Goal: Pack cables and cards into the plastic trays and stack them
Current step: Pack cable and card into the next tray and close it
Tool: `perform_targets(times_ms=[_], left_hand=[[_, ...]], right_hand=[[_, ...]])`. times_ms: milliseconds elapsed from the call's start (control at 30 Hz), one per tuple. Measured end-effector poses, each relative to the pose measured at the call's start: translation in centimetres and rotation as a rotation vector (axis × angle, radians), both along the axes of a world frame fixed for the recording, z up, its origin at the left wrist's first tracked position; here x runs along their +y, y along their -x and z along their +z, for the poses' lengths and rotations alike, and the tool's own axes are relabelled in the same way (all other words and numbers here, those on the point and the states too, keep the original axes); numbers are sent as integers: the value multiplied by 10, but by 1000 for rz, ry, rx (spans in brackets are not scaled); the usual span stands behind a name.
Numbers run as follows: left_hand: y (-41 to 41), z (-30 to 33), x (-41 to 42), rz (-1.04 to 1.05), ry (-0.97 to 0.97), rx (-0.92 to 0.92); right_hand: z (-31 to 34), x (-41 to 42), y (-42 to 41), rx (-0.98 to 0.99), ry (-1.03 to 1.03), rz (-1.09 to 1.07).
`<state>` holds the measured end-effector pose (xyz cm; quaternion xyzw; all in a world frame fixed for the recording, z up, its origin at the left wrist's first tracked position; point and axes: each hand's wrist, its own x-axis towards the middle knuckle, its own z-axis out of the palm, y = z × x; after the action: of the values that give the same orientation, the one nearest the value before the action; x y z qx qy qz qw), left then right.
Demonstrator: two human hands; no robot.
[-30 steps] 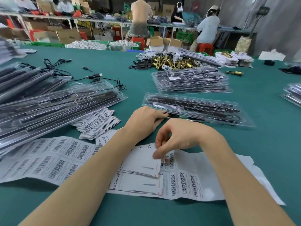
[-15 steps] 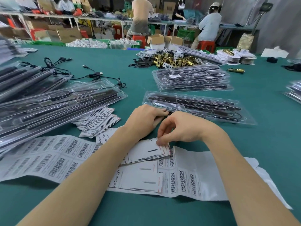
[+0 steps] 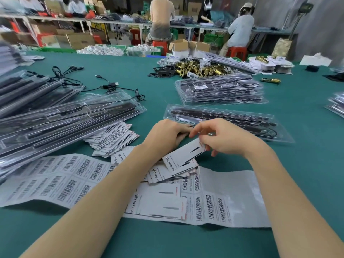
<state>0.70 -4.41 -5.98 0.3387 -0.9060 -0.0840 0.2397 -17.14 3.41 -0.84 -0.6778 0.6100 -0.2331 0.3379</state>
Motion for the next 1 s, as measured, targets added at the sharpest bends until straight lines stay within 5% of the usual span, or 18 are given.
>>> perform_targets(times_ms=[167, 367, 600, 833, 1000], left_hand=[[2, 6, -1, 6, 12, -79], [-1, 7, 2, 43, 35, -88], [-1, 0, 7, 27, 103, -58], [-7, -6, 7, -56, -57, 139], [-6, -9, 2, -37, -83, 99]], right_hand=[[3, 3, 6, 26, -66, 80], [3, 11, 29, -89, -26, -131], [-38, 18, 14, 184, 600, -306], [-51, 16, 5, 188, 836, -346], [-49, 16, 1, 293, 926, -330]])
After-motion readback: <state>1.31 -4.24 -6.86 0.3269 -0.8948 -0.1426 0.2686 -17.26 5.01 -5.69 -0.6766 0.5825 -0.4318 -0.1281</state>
